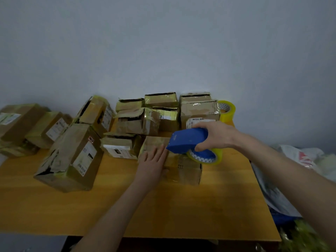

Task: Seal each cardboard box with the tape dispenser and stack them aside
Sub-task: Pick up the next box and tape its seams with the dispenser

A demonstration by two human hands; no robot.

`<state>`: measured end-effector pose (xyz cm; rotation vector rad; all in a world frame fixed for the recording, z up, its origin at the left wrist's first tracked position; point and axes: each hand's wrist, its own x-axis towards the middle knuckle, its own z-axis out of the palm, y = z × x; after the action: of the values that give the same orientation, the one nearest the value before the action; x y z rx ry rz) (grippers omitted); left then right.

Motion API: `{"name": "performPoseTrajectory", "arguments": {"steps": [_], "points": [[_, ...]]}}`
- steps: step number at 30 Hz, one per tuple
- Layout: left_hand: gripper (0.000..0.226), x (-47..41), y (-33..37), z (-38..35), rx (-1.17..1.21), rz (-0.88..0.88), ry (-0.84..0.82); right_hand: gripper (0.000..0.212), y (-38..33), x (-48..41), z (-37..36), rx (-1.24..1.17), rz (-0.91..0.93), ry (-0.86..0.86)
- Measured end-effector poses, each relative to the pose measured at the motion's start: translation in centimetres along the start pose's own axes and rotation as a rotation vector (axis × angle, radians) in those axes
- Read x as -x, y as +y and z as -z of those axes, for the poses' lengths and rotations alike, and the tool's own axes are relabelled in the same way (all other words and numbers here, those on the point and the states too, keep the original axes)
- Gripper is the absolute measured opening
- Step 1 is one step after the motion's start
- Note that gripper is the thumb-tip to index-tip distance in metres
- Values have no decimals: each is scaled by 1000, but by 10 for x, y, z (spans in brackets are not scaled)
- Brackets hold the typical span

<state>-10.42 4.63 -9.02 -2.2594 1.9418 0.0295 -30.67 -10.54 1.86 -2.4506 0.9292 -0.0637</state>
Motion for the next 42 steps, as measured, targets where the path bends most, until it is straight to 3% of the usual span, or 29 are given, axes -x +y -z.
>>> {"name": "performPoseTrajectory", "arguments": {"steps": [13, 18, 24, 29, 34, 42], "points": [[75, -1, -3, -5, 20, -14, 6, 54, 47, 38, 20, -200, -199, -104], [82, 2, 17, 11, 61, 38, -67, 58, 55, 34, 1, -52, -157, -161], [66, -8, 73, 18, 54, -102, -61, 62, 60, 27, -6, 96, -108, -173], [63, -8, 73, 19, 34, -88, -82, 77, 64, 28, -20, 201, -78, -194], [65, -9, 71, 18, 21, -81, -83, 81, 75, 34, -21, 89, -60, -105], [64, -8, 66, 11, 13, -84, -47, 78, 108, 49, 1, -178, -119, -173]]}}
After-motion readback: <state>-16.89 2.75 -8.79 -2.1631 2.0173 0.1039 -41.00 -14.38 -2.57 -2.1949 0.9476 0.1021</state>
